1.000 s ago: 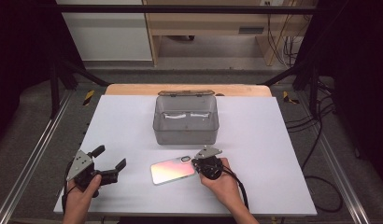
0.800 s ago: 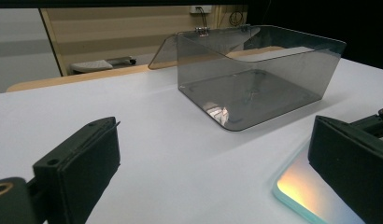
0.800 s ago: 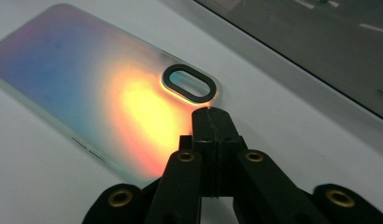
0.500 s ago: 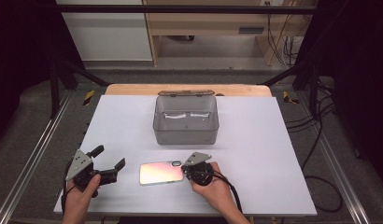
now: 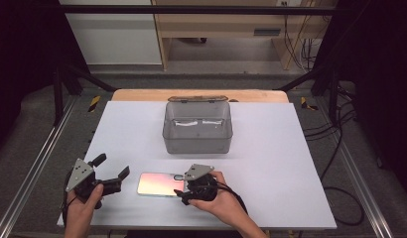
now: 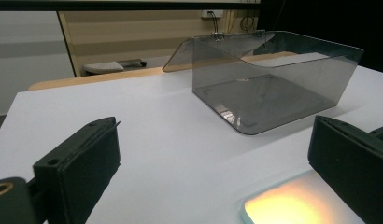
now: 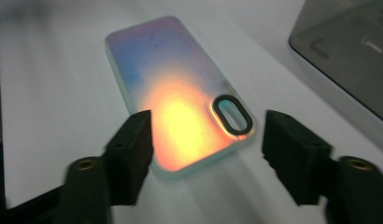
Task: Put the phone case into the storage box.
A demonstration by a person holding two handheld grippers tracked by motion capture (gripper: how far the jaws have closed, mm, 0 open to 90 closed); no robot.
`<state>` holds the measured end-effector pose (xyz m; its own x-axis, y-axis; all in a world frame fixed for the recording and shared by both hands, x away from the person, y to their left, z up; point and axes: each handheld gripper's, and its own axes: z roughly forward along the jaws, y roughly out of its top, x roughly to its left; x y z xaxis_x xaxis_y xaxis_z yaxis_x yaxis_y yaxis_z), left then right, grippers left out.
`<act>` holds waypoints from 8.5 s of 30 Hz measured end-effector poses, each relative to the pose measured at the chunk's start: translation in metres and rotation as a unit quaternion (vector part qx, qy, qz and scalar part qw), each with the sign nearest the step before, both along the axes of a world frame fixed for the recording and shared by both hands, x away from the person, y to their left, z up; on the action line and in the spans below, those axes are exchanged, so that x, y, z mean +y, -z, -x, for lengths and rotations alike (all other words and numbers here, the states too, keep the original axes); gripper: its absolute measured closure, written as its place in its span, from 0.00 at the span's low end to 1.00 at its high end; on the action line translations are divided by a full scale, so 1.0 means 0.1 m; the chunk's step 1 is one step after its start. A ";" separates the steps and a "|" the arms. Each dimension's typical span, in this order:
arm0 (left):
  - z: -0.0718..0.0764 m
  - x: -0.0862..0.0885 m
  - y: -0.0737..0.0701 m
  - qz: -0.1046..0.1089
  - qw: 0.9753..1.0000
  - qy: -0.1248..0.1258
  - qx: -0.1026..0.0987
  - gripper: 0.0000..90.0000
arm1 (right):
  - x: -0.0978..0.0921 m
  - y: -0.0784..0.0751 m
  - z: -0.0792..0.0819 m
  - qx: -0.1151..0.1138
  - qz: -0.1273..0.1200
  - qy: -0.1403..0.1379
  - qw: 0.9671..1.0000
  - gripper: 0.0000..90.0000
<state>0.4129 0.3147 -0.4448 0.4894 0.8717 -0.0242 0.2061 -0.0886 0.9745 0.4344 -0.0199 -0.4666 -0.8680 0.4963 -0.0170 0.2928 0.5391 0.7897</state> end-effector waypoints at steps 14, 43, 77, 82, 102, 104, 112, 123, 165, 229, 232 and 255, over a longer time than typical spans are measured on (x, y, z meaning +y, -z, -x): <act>0.00 0.02 0.00 0.005 1.000 0.001 0.001 0.02 | 0.36 0.18 -0.28 0.020 0.053 -0.074 0.996 0.11; 0.01 0.02 -0.03 0.013 1.000 -0.006 0.000 0.03 | 0.24 0.03 -0.14 0.004 0.070 -0.061 0.996 0.20; -0.11 -1.69 -0.51 0.149 0.979 0.090 0.109 0.28 | -0.81 -0.51 0.24 -0.132 -0.140 0.186 0.963 0.20; -0.17 -1.83 -0.47 0.178 0.971 0.100 0.121 0.41 | -0.83 -0.51 0.24 -0.133 -0.146 0.190 0.962 0.20; -0.21 -1.96 -0.38 0.266 0.948 0.094 0.145 0.82 | -0.83 -0.45 0.23 -0.119 -0.163 0.203 0.958 0.20; -0.21 -1.97 -0.38 0.277 0.944 0.101 0.147 0.85 | -0.83 -0.43 0.22 -0.116 -0.166 0.205 0.958 0.20; -0.21 -2.00 -0.40 0.275 0.946 0.115 0.131 0.89 | -0.86 -0.39 0.18 -0.112 -0.180 0.203 0.956 0.19; -0.27 -1.96 -0.59 0.220 0.963 0.116 0.102 0.90 | -0.87 -0.43 0.24 -0.138 -0.190 0.196 0.952 0.09; -1.22 -1.81 -1.39 0.001 0.986 -0.014 0.166 0.90 | -2.02 -0.28 0.35 -0.180 -0.088 0.276 0.940 0.09; -1.75 -1.74 -0.97 -0.042 0.955 -0.064 0.285 0.90 | -1.89 -0.18 0.33 -0.152 -0.041 0.235 0.959 0.09; -1.78 -1.74 -0.90 -0.039 0.953 -0.066 0.295 0.90 | -1.88 -0.17 0.32 -0.150 -0.037 0.232 0.960 0.09; -1.83 -1.77 -0.69 -0.026 0.945 -0.067 0.318 0.90 | -1.84 -0.15 0.32 -0.144 -0.022 0.221 0.964 0.08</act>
